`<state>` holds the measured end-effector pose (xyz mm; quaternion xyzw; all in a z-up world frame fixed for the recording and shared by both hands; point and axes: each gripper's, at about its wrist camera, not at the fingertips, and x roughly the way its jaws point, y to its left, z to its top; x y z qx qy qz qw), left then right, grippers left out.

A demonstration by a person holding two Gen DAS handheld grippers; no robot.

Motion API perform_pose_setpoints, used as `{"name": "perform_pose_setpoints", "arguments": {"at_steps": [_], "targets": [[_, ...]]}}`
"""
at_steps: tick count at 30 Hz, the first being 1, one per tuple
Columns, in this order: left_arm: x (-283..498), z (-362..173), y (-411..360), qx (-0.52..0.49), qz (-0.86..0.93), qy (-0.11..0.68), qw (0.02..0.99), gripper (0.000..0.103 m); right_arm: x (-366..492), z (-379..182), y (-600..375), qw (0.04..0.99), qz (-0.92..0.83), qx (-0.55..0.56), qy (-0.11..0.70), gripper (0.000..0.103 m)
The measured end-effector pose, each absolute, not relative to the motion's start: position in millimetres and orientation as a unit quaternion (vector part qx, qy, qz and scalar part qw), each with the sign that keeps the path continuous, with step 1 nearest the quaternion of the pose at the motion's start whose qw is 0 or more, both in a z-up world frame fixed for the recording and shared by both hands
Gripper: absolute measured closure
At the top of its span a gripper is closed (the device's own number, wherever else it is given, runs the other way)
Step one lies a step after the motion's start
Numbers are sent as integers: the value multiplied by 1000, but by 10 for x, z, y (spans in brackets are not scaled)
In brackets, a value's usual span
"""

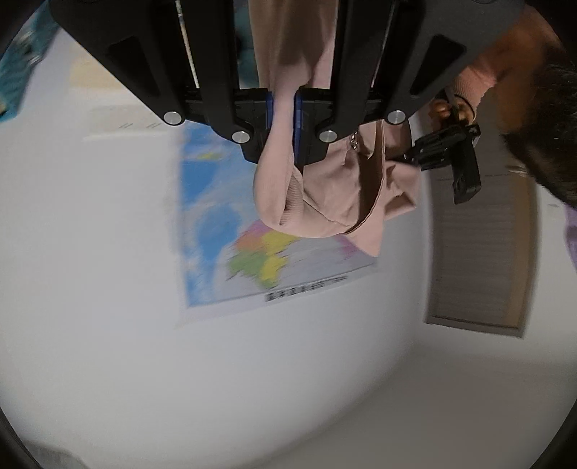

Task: Fold large clothes
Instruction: 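Grasp the pink jacket collar with the left tool while the right tool holds it up, then lift the pink jacket with both tools and lay it flat on the bed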

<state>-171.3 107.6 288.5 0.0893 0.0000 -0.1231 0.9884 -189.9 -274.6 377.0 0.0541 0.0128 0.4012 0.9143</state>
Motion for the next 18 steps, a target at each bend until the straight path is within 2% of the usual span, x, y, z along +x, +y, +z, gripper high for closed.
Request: {"name": "perform_pose_setpoints", "arguments": {"at_steps": [3, 7, 12, 18], "targets": [[-2122, 2905, 1187, 116, -78, 9, 990, 94, -1912, 3555, -2552, 901, 428, 70, 21, 95], [-1994, 2721, 1363, 118, -40, 70, 990, 94, -1442, 3201, -2256, 885, 447, 98, 83, 95], [-939, 2147, 1714, 85, 0, 201, 976, 94, -278, 2375, -1836, 856, 447, 145, 213, 95], [347, 826, 1977, 73, 22, 357, 931, 94, 922, 957, -1156, 836, 385, 126, 371, 95]]}}
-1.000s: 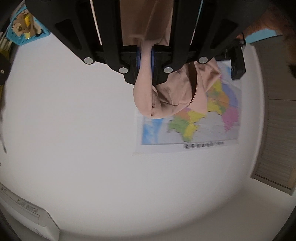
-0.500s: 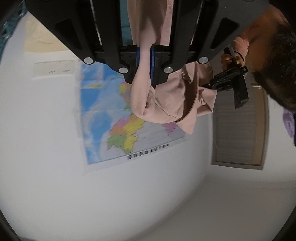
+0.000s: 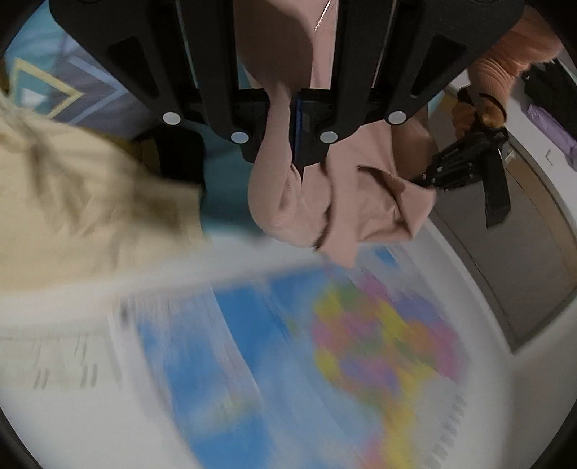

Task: Fold large clothes
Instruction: 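Lift the pink jacket with both tools and lay it flat on the bed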

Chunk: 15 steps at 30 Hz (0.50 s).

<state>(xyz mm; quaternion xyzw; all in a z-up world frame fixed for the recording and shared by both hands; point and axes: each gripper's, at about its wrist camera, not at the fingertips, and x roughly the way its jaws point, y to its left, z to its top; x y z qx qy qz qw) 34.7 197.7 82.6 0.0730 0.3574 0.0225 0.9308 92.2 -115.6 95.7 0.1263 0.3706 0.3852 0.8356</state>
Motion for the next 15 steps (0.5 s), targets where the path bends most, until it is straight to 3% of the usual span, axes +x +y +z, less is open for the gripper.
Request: {"name": "perform_pose_setpoints", "arguments": {"at_steps": [5, 11, 12, 14, 15], "targets": [[1054, 52, 2144, 43, 41, 425, 903, 94, 1387, 297, -1010, 820, 351, 153, 426, 94], [1378, 89, 2362, 20, 27, 407, 913, 93, 1717, 398, -1168, 839, 332, 171, 394, 95], [1362, 111, 2320, 21, 19, 404, 914, 90, 1763, 378, -1175, 841, 323, 171, 399, 95], [1475, 26, 2347, 30, 6, 423, 905, 72, 1856, 268, -1167, 841, 300, 164, 420, 95], [1570, 2, 2366, 28, 25, 429, 903, 58, 1887, 182, -1154, 835, 295, 170, 433, 94]]}}
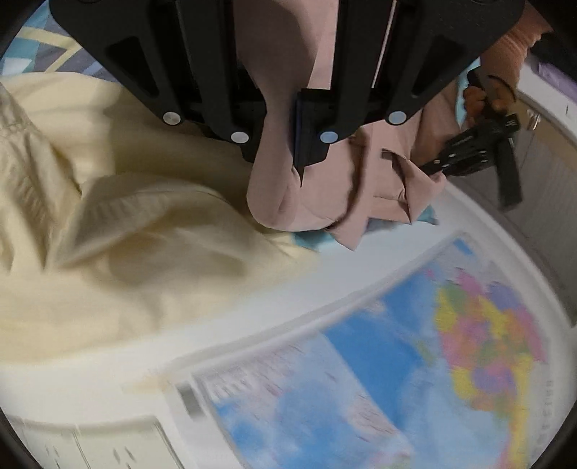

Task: Fold large clothes
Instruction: 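Lift the pink jacket with both tools and lay it flat on the bed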

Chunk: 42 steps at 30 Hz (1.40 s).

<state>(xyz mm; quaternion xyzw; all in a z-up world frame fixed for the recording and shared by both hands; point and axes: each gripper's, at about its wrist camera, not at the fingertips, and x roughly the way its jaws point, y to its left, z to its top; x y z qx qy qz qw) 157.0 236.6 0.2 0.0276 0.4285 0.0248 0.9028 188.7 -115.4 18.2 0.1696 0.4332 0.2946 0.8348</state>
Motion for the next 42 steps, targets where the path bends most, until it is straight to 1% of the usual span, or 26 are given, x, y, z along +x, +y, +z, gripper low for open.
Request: {"name": "perform_pose_setpoints", "arguments": {"at_steps": [3, 5, 7, 9, 10, 12, 13, 14, 15, 17, 18, 19, 20, 21, 22, 23, 30, 32, 33, 35, 36, 37, 38, 39, 40, 42], "targets": [[1432, -13, 2533, 4, 17, 424, 906, 51, 1873, 70, -1149, 834, 290, 171, 438, 94], [1160, 10, 2626, 5, 4, 417, 909, 41, 1880, 91, -1137, 834, 292, 173, 435, 93], [876, 19, 2699, 1, -11, 414, 910, 26, 1889, 110, -1119, 834, 293, 169, 437, 91], [593, -1, 2697, -7, -40, 423, 905, 24, 1850, 121, -1150, 833, 292, 167, 439, 84], [459, -36, 2686, -14, -57, 430, 901, 19, 1818, 126, -1172, 833, 295, 166, 439, 80], [249, -129, 2596, -12, -86, 449, 889, 18, 1721, 161, -1199, 832, 302, 157, 438, 65], [178, -169, 2542, -8, -93, 451, 888, 18, 1649, 189, -1217, 835, 301, 147, 437, 47], [86, -236, 2474, -1, -105, 451, 886, 16, 1573, 219, -1243, 840, 295, 136, 435, 25], [61, -284, 2423, 5, -108, 455, 884, 14, 1459, 254, -1276, 846, 293, 122, 428, 19], [53, -495, 2323, 23, -97, 479, 872, 17, 1298, 263, -1312, 849, 291, 96, 430, 17], [57, -550, 2316, 22, -97, 487, 868, 36, 1225, 223, -1331, 846, 288, 84, 441, 17], [83, -611, 2320, 20, -97, 496, 863, 61, 1185, 177, -1347, 841, 287, 78, 451, 18], [116, -625, 2359, 15, -89, 501, 861, 69, 1142, 99, -1348, 834, 287, 69, 467, 30], [135, -624, 2408, 7, -87, 500, 862, 85, 1111, 34, -1336, 829, 284, 53, 478, 44], [170, -583, 2474, -9, -90, 497, 863, 96, 1100, -2, -1326, 825, 284, 43, 486, 81], [213, -478, 2585, -33, -88, 490, 867, 99, 1099, -11, -1342, 821, 288, 45, 490, 100], [598, 154, 3230, -82, -38, 440, 894, 100, 1261, 570, -1818, 869, 261, 111, 405, 101], [763, 93, 3320, -58, -38, 443, 894, 93, 1355, 523, -1874, 872, 242, 120, 409, 101], [803, 10, 3370, -52, -24, 455, 889, 85, 1412, 436, -1888, 870, 232, 119, 419, 101], [934, -331, 3435, -41, 16, 504, 862, 84, 1473, 261, -1892, 867, 212, 113, 435, 100], [913, -400, 3462, -40, 32, 513, 857, 73, 1492, 147, -1906, 861, 209, 116, 449, 99], [854, -473, 3463, -38, 41, 515, 855, 67, 1481, 102, -1943, 861, 202, 120, 450, 94], [742, -469, 3453, -41, 32, 504, 862, 67, 1447, 83, -1990, 862, 200, 127, 448, 87], [627, -436, 3459, -49, 23, 492, 869, 61, 1392, 84, -2057, 864, 197, 135, 444, 81], [496, -381, 3467, -61, 15, 481, 874, 50, 1330, 100, -2113, 863, 196, 146, 442, 56], [159, -222, 3450, -80, -17, 452, 888, 39, 1147, 144, -2187, 860, 217, 154, 435, 28]]}}
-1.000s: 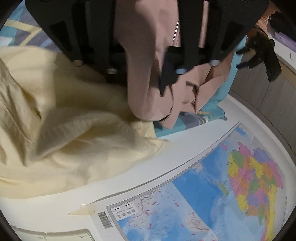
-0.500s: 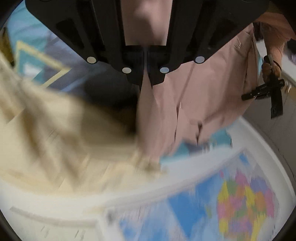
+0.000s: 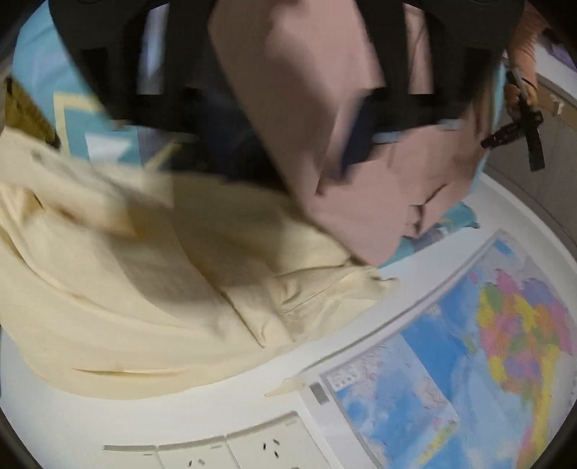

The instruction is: Fold large clothes

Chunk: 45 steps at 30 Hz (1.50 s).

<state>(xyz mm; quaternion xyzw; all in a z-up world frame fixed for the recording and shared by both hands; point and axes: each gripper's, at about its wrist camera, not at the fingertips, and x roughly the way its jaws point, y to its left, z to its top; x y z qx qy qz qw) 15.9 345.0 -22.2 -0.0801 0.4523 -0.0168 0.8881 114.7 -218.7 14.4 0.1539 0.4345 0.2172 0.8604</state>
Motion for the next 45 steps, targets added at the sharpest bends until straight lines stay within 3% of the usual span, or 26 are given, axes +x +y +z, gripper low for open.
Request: {"name": "perform_pose_setpoints", "arguments": {"at_steps": [1, 4, 9, 10, 11, 12, 13, 14, 15, 17, 22, 24, 25, 26, 27, 29, 31, 36, 39, 42, 45], "targets": [[-23, -157, 3403, -81, -31, 440, 894, 26, 1028, 160, -2202, 859, 231, 146, 433, 27], [-386, -134, 3148, -80, -74, 427, 897, 19, 697, 81, -2182, 843, 257, 131, 454, 5], [-630, -441, 2685, -79, -119, 471, 871, 15, 106, -304, -2086, 798, 289, 114, 516, 7], [-620, -507, 2639, -77, -117, 477, 867, 18, 55, -339, -2095, 798, 287, 110, 519, 22], [-617, -557, 2572, -72, -111, 479, 868, 22, 2, -376, -2114, 797, 283, 102, 524, 54], [-611, -600, 2555, -69, -103, 480, 868, 35, -17, -396, -2157, 796, 276, 97, 530, 73], [-597, -615, 2537, -64, -90, 482, 869, 59, -30, -384, -2218, 795, 275, 101, 531, 100], [-579, -605, 2553, -61, -78, 483, 870, 74, -24, -326, -2302, 802, 269, 104, 523, 99], [-559, -619, 2593, -66, -71, 485, 869, 97, -2, -265, -2364, 812, 259, 100, 514, 99], [-527, -478, 2809, -94, -60, 478, 871, 99, 35, -40, -2544, 840, 229, 87, 485, 99], [-520, -61, 3257, -37, 41, 446, 893, 99, 304, 301, -3027, 889, 135, 58, 434, 100], [-477, 8, 3430, 27, 135, 440, 888, 97, 449, 209, -3125, 889, 99, 55, 444, 97], [-440, -9, 3477, 58, 183, 442, 876, 86, 503, 128, -3123, 884, 81, 43, 458, 88], [-396, -64, 3543, 88, 228, 449, 860, 75, 512, 68, -3151, 883, 62, 36, 463, 68], [-392, -98, 3574, 87, 234, 453, 855, 62, 494, 32, -3128, 884, 54, 29, 463, 60], [-460, -170, 3559, 58, 201, 463, 862, 62, 363, 82, -2994, 893, 61, 17, 446, 37], [-578, -227, 3482, 15, 137, 474, 870, 37, 155, 217, -2810, 908, 59, -10, 415, 31], [-906, -364, 3148, -31, 36, 468, 882, 27, -536, 610, -2193, 901, 235, -28, 365, 20], [-902, -570, 3014, -28, 34, 487, 872, 28, -929, 540, -1388, 846, 377, -96, 365, 15], [-897, -724, 3007, -13, 59, 496, 866, 50, -1195, 322, -686, 786, 465, -153, 377, 15], [-927, -694, 3037, 16, 98, 486, 868, 91, -1375, 57, -160, 749, 494, -222, 380, 17]]}}
